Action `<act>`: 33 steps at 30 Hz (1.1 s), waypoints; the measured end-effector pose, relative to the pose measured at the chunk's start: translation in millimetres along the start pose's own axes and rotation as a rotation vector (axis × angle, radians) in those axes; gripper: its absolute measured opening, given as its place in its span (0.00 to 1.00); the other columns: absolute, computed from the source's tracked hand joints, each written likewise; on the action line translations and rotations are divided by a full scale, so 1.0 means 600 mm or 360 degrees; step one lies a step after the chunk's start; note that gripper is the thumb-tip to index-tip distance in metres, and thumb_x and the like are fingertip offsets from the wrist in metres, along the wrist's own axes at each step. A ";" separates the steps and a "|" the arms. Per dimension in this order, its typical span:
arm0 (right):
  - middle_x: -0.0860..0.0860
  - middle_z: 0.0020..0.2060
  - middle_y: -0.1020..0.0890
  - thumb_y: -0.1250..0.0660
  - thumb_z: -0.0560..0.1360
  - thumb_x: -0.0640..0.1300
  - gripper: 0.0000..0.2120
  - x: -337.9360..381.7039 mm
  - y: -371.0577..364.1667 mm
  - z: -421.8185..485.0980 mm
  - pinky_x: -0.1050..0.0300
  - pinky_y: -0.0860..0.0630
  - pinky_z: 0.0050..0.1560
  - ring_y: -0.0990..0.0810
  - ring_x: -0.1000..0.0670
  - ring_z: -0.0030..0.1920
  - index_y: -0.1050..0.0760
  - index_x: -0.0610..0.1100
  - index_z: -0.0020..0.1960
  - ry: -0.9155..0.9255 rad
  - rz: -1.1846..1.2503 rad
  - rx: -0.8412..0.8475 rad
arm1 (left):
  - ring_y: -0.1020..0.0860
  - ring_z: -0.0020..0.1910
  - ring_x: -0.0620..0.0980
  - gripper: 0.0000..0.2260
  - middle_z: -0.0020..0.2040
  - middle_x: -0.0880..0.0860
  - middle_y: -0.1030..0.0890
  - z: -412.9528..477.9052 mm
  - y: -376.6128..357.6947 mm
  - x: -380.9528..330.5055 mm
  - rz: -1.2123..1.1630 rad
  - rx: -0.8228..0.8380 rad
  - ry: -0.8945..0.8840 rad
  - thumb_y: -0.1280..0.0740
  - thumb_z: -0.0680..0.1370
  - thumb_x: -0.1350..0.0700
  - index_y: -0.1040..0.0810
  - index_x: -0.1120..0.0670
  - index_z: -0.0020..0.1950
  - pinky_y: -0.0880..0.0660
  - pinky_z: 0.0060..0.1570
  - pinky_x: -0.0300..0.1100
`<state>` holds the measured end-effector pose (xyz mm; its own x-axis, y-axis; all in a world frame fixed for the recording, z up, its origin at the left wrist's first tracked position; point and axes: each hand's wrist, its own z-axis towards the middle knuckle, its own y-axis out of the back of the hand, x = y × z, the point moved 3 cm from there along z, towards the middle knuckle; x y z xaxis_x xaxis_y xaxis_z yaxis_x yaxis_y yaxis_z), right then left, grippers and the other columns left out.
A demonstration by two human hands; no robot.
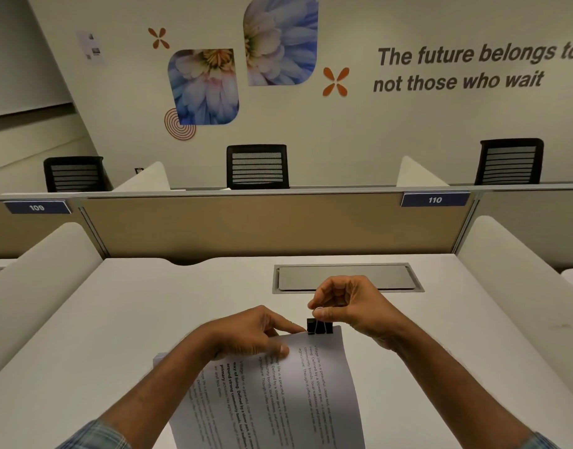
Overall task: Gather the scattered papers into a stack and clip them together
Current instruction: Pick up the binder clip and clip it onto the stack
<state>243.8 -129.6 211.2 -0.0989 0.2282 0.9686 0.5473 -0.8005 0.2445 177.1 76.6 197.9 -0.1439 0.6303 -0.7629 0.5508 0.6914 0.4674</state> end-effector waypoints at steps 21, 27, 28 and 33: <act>0.47 0.53 0.13 0.25 0.74 0.41 0.14 -0.006 0.000 -0.014 0.51 0.17 0.59 0.14 0.49 0.54 0.21 0.43 0.58 -0.0060 -0.0139 0.0165 | 0.14 0.55 0.55 0.20 0.61 0.52 0.14 -0.005 -0.008 -0.009 -0.0109 -0.0027 -0.0013 0.29 0.79 0.49 0.22 0.50 0.70 0.19 0.61 0.55; 0.55 0.59 0.15 0.34 0.74 0.65 0.25 -0.041 0.029 -0.049 0.55 0.22 0.61 0.18 0.53 0.61 0.26 0.56 0.67 -0.0147 0.0006 -0.0085 | 0.13 0.54 0.57 0.17 0.57 0.53 0.12 -0.008 0.003 -0.020 -0.0411 -0.0152 -0.0139 0.30 0.80 0.53 0.21 0.49 0.69 0.17 0.56 0.50; 0.54 0.59 0.15 0.38 0.74 0.70 0.27 -0.055 0.041 -0.061 0.53 0.21 0.61 0.17 0.52 0.60 0.25 0.55 0.67 -0.0177 0.0035 -0.0131 | 0.14 0.55 0.58 0.17 0.57 0.54 0.13 -0.008 0.004 -0.020 -0.0489 -0.0187 -0.0162 0.30 0.80 0.54 0.21 0.49 0.69 0.17 0.57 0.51; 0.38 0.49 0.14 0.51 0.71 0.77 0.46 -0.155 0.088 -0.127 0.50 0.19 0.54 0.14 0.42 0.49 0.19 0.41 0.61 -0.0442 0.0465 -0.0159 | 0.16 0.57 0.65 0.17 0.59 0.59 0.14 0.006 0.000 -0.005 -0.0835 -0.0345 -0.0225 0.29 0.79 0.56 0.19 0.48 0.68 0.21 0.61 0.63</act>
<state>218.7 -235.2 137.5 0.2842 0.1136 0.9520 0.4343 -0.9005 -0.0222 180.5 73.7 198.8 -0.2326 0.1409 -0.9623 0.2527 0.9642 0.0801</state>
